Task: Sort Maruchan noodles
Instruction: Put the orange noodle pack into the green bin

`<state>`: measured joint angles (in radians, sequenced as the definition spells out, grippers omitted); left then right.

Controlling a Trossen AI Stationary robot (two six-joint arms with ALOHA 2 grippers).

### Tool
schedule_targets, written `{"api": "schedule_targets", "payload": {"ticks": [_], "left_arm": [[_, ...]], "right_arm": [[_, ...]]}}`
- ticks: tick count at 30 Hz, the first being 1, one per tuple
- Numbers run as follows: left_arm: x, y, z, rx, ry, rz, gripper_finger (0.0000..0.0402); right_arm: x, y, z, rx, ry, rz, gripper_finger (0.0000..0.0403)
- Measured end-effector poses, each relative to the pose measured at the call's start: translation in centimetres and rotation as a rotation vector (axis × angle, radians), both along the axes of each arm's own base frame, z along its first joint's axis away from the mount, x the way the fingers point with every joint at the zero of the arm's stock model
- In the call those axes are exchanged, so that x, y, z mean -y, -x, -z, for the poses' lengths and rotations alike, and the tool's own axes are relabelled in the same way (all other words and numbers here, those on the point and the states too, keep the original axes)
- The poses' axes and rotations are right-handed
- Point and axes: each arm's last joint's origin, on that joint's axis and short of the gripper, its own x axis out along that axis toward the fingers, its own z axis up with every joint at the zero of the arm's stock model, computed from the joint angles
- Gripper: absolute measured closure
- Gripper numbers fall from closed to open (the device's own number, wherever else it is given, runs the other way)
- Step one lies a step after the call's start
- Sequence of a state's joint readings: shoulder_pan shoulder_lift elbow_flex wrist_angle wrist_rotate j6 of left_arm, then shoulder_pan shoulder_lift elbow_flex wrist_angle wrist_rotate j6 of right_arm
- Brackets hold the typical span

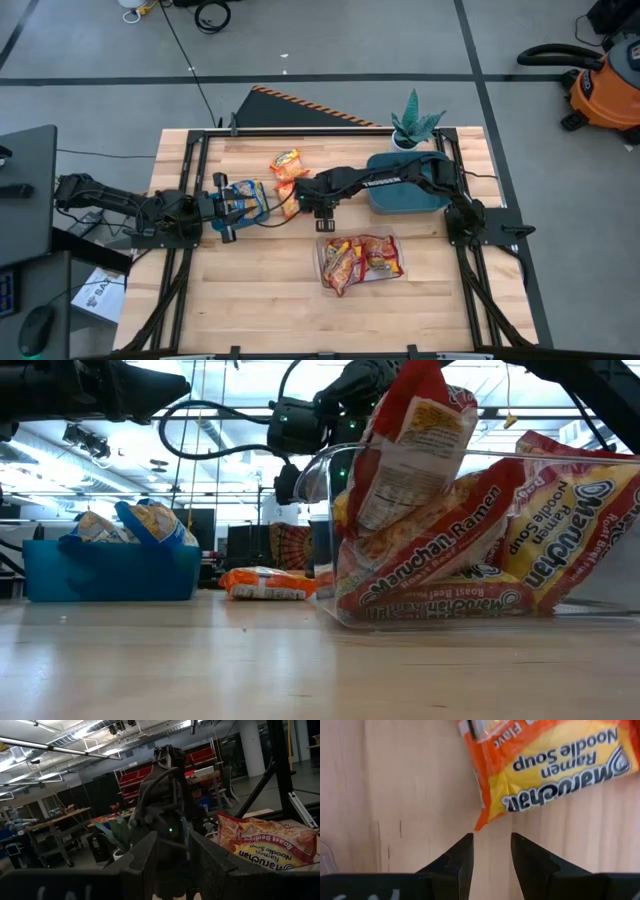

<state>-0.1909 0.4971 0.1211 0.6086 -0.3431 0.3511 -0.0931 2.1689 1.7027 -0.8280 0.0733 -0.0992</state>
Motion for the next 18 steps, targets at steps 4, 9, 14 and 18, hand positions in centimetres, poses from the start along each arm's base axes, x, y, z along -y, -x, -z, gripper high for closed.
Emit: {"api": "schedule_targets", "payload": {"ticks": [4, 9, 14, 18], "left_arm": [[0.0, 0.0, 0.0, 0.0, 0.0, 0.0, 0.0285], [0.0, 0.0, 0.0, 0.0, 0.0, 0.0, 0.0285], [0.0, 0.0, 0.0, 0.0, 0.0, 0.0, 0.0285], [0.0, 0.0, 0.0, 0.0, 0.0, 0.0, 0.0285]], "right_arm": [[0.36, 0.05, 0.02, 0.01, -0.099, 0.042, 0.0266], [0.61, 0.04, 0.01, 0.019, -0.128, 0.108, 0.0266], [0.66, -0.43, 0.13, 0.061, -0.132, 0.141, 0.0266], [0.88, -0.61, 0.9, 0.058, -0.137, 0.167, 0.0266]]}}
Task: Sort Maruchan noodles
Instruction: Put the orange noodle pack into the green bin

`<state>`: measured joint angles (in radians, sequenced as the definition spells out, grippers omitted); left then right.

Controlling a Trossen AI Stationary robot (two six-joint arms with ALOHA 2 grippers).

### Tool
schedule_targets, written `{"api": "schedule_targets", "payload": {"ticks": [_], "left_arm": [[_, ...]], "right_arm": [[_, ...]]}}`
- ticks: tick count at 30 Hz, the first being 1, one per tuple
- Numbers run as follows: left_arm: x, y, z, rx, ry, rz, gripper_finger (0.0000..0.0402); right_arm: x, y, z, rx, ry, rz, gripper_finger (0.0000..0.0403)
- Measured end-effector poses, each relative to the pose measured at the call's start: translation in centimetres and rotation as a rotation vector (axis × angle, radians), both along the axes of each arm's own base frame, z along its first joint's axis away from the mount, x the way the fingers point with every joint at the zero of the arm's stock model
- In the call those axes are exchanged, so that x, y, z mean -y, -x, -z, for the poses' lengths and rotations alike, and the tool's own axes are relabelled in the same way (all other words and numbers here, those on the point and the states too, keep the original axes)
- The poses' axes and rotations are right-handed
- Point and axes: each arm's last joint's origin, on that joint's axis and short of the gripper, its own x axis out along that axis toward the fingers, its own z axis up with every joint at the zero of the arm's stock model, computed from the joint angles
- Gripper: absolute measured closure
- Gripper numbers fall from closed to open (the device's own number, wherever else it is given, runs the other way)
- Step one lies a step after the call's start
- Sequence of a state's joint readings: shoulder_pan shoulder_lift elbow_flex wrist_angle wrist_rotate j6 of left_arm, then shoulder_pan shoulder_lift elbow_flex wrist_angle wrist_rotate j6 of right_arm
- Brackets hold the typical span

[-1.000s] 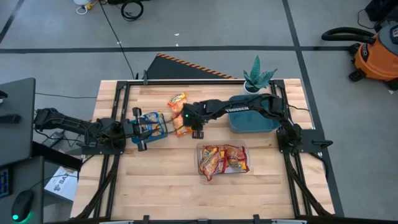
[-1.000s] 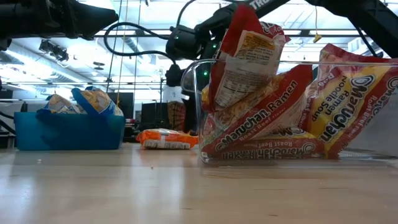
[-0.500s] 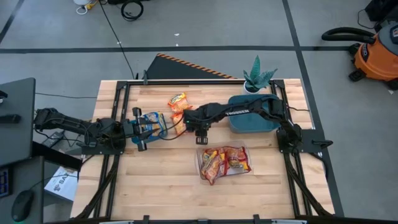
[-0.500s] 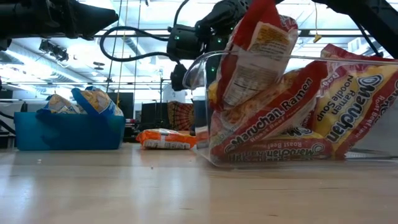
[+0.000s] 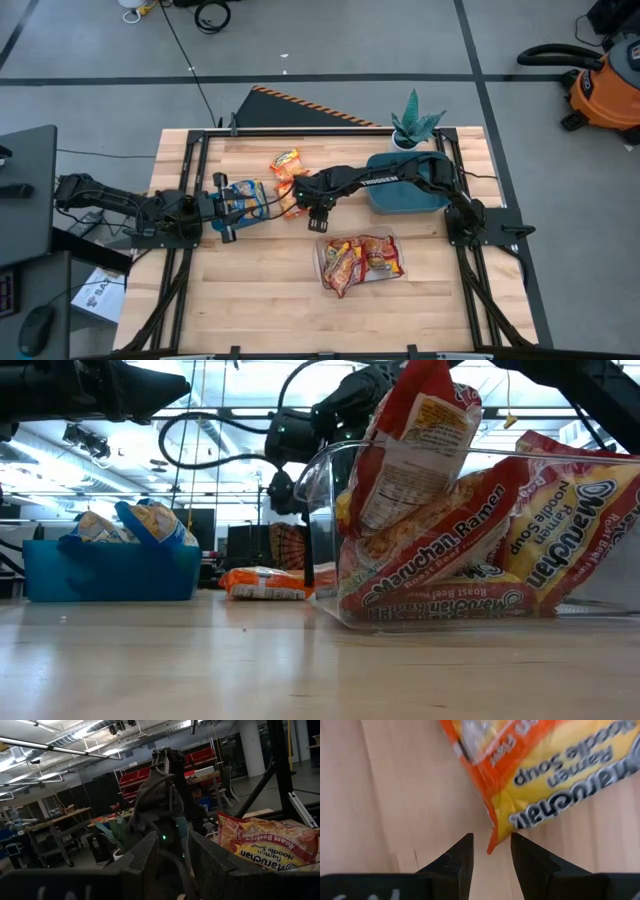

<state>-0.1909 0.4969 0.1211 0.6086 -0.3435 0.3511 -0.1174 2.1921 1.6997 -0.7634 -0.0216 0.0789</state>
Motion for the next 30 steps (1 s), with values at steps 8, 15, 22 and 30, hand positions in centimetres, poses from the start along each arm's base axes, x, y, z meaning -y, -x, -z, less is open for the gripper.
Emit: {"api": "schedule_targets", "payload": {"ticks": [8, 15, 22, 30], "left_arm": [[0.0, 0.0, 0.0, -0.001, 0.0, 0.0, 0.0285], [0.0, 0.0, 0.0, -0.002, 0.0, 0.0, 0.0285], [0.0, 0.0, 0.0, -0.002, 0.0, 0.0, 0.0285], [0.0, 0.0, 0.0, -0.003, -0.001, 0.0, 0.0285]], "right_arm": [[0.6, -0.1, 0.0, 0.028, 0.002, 0.029, 0.0276], [0.7, 0.0, 0.9, 0.047, 0.008, 0.04, 0.0303], [0.7, 0.0, 1.1, 0.058, 0.026, 0.041, 0.0355], [1.2, -0.1, 1.0, 0.073, 0.037, 0.038, 0.039]]}}
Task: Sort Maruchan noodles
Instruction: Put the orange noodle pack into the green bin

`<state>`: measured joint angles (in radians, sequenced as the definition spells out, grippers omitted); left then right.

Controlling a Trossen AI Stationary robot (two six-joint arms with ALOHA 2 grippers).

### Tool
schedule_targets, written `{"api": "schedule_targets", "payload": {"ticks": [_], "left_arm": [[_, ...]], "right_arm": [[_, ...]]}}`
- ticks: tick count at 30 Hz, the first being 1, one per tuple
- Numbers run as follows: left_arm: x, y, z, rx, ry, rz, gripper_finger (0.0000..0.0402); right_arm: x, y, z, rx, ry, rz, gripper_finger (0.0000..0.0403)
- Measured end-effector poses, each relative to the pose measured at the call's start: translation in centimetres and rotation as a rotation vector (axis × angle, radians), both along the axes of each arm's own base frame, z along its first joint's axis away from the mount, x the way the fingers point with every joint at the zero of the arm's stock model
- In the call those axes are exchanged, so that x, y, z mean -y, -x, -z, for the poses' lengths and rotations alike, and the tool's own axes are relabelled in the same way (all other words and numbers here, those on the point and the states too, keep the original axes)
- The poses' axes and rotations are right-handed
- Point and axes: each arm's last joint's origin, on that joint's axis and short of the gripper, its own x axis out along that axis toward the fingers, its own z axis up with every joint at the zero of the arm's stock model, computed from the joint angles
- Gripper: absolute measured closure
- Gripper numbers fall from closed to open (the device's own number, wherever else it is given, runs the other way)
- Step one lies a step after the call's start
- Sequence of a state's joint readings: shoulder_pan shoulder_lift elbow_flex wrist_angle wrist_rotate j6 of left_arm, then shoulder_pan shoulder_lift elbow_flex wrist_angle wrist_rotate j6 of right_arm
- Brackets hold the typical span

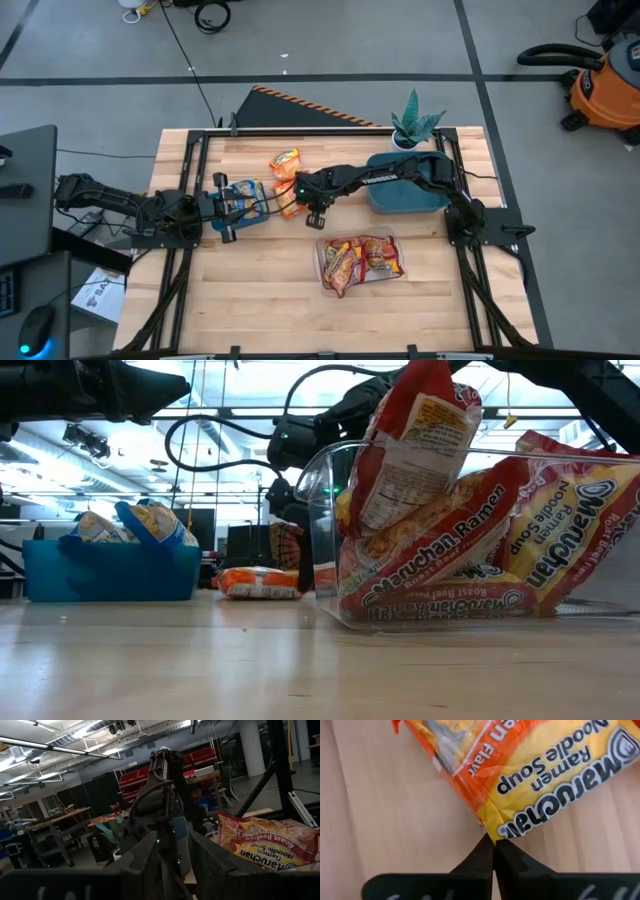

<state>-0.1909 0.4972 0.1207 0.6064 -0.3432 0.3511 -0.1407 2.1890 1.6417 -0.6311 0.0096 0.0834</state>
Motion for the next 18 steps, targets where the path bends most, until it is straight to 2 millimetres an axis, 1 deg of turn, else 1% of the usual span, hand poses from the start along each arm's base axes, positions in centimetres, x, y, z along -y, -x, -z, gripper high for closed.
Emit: {"api": "schedule_targets", "payload": {"ticks": [3, 8, 14, 18], "left_arm": [[0.0, 0.0, 0.0, 0.0, 0.0, 0.0, 0.0285], [0.0, 0.0, 0.0, 0.0, 0.0, 0.0, 0.0285], [0.0, 0.0, 0.0, 0.0, 0.0, 0.0, 0.0285], [0.0, 0.0, 0.0, 0.0, 0.0, 0.0, 0.0285]], "right_arm": [[0.3, 0.4, -1.0, -0.004, 0.02, 0.014, 0.0394], [0.8, 1.5, -3.9, 0.003, 0.12, 0.039, 0.0395], [0.9, 3.1, -8.2, 0.052, 0.251, 0.088, 0.0397], [0.9, 4.4, -11.1, 0.082, 0.327, 0.13, 0.0397]]}}
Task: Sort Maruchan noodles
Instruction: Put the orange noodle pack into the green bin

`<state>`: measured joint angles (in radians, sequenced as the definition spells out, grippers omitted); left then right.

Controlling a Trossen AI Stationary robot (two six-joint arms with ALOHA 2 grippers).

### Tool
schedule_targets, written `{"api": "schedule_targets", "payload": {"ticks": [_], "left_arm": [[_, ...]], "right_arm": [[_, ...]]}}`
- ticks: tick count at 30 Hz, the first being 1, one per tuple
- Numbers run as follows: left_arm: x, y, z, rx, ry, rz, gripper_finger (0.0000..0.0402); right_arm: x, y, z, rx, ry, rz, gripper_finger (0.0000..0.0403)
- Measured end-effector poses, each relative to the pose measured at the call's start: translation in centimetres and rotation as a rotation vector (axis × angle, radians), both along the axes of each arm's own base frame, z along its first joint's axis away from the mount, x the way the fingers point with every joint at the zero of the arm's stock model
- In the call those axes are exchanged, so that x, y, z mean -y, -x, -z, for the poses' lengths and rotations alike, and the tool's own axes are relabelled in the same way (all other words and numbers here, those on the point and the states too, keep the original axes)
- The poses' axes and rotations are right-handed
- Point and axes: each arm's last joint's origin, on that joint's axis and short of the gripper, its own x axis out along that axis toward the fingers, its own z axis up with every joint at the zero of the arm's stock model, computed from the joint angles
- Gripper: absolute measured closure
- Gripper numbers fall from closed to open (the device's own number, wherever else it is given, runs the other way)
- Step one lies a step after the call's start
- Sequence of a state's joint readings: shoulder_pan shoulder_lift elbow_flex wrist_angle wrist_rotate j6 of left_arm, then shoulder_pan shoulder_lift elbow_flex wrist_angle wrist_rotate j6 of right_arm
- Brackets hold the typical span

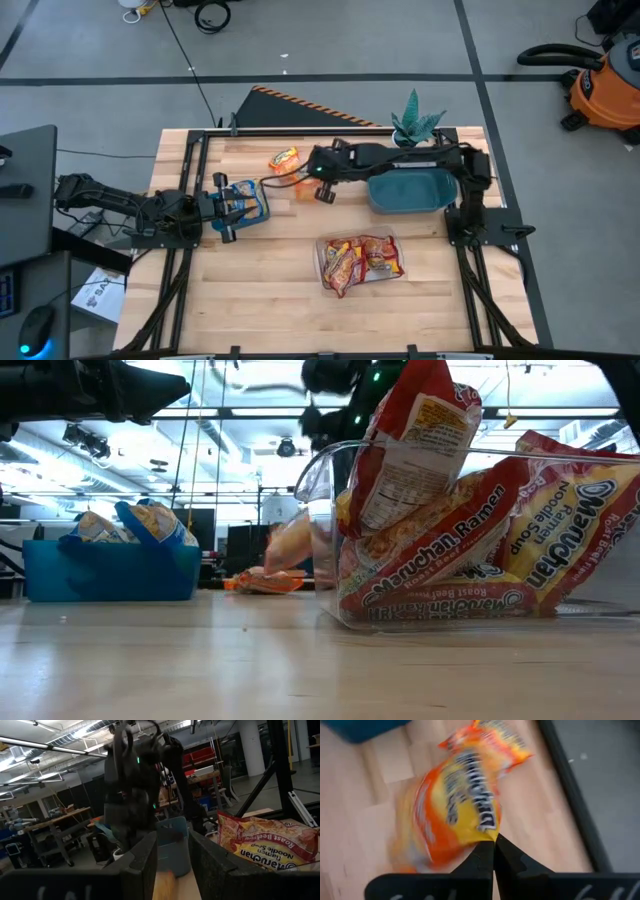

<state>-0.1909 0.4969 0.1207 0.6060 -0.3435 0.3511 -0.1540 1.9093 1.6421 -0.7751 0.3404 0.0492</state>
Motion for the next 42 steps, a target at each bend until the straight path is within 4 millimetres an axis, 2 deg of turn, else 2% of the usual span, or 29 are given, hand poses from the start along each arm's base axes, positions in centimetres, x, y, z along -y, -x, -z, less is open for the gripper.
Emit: {"api": "schedule_targets", "payload": {"ticks": [7, 14, 20, 28, 34, 42], "left_arm": [[0.0, 0.0, 0.0, 0.0, 0.0, 0.0, 0.0285], [0.0, 0.0, 0.0, 0.0, 0.0, 0.0, 0.0285], [0.0, 0.0, 0.0, 0.0, 0.0, 0.0, 0.0285], [0.0, 0.0, 0.0, 0.0, 0.0, 0.0, 0.0285], [0.0, 0.0, 0.0, 0.0, 0.0, 0.0, 0.0285], [0.0, 0.0, 0.0, 0.002, 0.0, 0.0, 0.0285]], "right_arm": [[-1.0, 3.3, -4.1, -0.006, 0.094, 0.098, 0.0397], [-2.4, 6.8, -6.8, -0.041, 0.188, 0.212, 0.0397], [-3.9, 10.1, -8.8, -0.059, 0.277, 0.306, 0.0397], [-5.2, 14.4, -10.4, -0.112, 0.322, 0.429, 0.0396], [-5.5, 16.4, -10.4, -0.103, 0.236, 0.424, 0.0396], [-4.5, 18.5, -6.4, -0.247, 0.153, 0.437, 0.0396]]}}
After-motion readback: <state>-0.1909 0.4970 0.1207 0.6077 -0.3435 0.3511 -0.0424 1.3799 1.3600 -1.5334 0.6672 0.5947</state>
